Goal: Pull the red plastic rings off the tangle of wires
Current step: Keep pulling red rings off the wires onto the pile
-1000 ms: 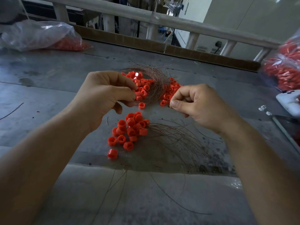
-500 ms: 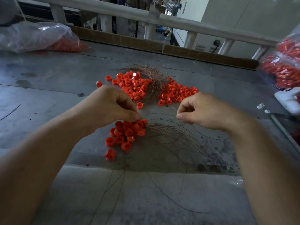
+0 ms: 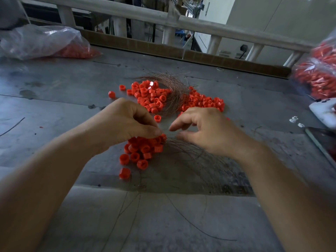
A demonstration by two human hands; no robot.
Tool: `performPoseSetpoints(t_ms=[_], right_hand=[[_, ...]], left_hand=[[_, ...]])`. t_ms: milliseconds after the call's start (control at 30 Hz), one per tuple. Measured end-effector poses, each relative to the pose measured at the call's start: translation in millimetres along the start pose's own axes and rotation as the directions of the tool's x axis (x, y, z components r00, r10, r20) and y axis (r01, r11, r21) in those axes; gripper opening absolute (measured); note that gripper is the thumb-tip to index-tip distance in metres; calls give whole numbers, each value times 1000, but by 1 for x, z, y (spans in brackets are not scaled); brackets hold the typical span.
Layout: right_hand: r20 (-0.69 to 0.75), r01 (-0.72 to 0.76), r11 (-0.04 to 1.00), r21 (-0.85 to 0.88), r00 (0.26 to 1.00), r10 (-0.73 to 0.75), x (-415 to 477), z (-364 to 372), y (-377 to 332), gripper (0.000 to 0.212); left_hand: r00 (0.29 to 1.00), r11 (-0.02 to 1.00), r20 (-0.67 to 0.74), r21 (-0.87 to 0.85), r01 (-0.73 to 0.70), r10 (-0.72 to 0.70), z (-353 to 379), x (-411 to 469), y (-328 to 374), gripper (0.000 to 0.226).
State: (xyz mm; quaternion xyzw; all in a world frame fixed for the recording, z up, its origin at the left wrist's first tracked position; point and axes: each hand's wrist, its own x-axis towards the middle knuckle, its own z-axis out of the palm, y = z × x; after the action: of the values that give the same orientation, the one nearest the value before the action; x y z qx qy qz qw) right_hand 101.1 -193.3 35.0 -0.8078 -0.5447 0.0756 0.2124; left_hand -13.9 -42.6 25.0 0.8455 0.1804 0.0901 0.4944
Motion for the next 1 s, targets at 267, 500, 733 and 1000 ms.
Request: performPoseSetpoints(t_ms=[267,500,733,1000], right_hand=[[-5,35,999,6,999,-35,1,4,-3,14],[-117,9,997,79,993,1,-1,-2,2,7],[-490,-17,974,226,862,128,-1,-17,12,18],[-538,-65,969,238,822,187,1,-21,19,14]], left_hand=[[944,999,-328,-48,21,-36,-13,18,-21,19],[900,903,-384,430,-22,205,-5,37,-43,44],[943,849,-284,528,3,173,2,46,-45,38],[919,850,-308,524,-53,247,0,45,-43,21]])
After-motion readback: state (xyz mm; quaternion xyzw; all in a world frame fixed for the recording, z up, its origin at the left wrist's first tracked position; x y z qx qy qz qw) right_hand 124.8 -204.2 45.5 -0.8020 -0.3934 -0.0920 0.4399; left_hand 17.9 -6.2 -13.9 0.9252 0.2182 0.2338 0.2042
